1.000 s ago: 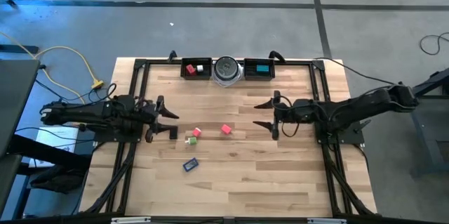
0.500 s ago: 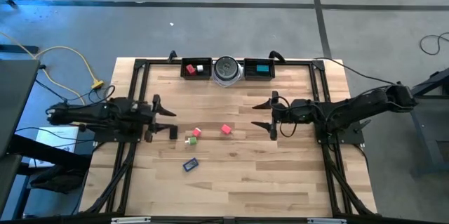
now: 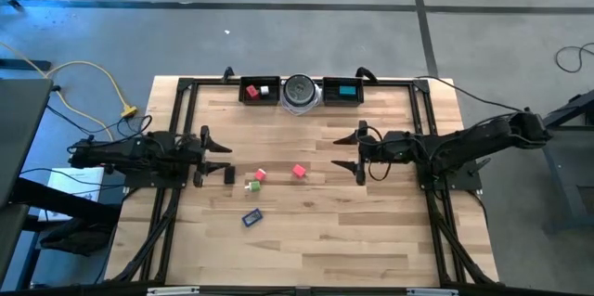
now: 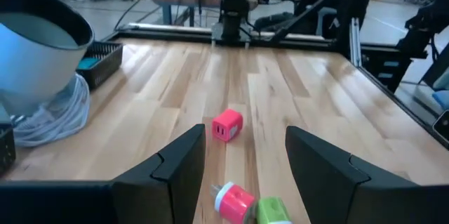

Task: Pick & Place Office items
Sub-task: Put the right pink charger adapter into the left black basket

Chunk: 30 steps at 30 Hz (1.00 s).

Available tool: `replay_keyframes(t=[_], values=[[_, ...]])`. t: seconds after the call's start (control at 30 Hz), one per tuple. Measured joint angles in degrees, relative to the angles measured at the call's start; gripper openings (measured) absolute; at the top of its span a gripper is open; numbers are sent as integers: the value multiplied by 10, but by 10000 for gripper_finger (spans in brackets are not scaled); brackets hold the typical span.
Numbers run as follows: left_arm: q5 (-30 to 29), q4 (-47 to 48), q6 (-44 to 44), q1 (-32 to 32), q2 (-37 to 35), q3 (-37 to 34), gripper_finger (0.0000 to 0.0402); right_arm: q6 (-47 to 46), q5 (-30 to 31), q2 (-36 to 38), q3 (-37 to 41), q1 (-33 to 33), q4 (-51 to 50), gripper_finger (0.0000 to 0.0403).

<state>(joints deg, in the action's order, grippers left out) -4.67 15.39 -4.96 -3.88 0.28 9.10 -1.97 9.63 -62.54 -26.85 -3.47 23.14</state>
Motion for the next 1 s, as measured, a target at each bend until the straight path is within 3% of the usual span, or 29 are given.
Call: replay_keyframes(t=[0.4,0.67,1.0], values=[[-1,18,-54,0,12,1,192,-32,-80,-124,-9,49,100,265],[-1,15,-66,0,56,1,192,-36,-113,-220,-67,57,106,265],[0,4,-65,0,71,1,192,-54,-127,-284,-105,56,84,265]])
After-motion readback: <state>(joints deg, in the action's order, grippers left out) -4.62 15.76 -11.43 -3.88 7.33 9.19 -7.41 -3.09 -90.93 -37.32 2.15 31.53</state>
